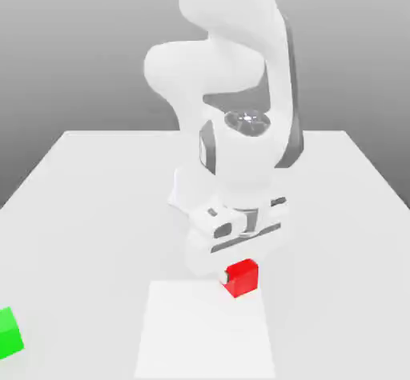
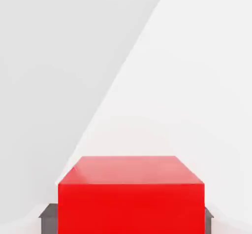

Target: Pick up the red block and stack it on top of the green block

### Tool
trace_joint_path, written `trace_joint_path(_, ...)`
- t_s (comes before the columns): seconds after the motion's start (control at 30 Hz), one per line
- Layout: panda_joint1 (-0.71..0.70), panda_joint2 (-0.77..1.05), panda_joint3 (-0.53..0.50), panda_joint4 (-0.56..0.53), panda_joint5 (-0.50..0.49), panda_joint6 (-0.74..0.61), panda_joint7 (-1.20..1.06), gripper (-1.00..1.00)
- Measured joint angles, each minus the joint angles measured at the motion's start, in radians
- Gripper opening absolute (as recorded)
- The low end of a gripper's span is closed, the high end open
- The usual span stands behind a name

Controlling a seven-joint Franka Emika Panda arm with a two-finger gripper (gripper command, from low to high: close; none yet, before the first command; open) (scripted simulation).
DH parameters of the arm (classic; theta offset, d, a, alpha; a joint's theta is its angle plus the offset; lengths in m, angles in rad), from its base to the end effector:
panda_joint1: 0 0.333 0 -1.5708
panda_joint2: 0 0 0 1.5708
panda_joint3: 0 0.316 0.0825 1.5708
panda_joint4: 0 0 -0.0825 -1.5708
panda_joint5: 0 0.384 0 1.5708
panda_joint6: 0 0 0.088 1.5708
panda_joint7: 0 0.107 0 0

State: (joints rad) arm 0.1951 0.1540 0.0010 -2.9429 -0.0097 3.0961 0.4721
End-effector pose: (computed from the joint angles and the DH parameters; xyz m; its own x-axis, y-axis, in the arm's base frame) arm 0.3112 0.0627 0.1456 0.9647 -0.2632 -0.0006 -0.2632 -0.9647 0.0006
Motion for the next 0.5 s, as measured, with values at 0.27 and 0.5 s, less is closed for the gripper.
trace_joint_path(0.27, 0.003, -0.191, -0.002, -0.027, 0.003, -0.164, -0.002, -1.0)
trace_joint_path(0.5, -0.072, -0.223, -0.084, 0.096, 0.068, -0.324, 0.031, -1.0)
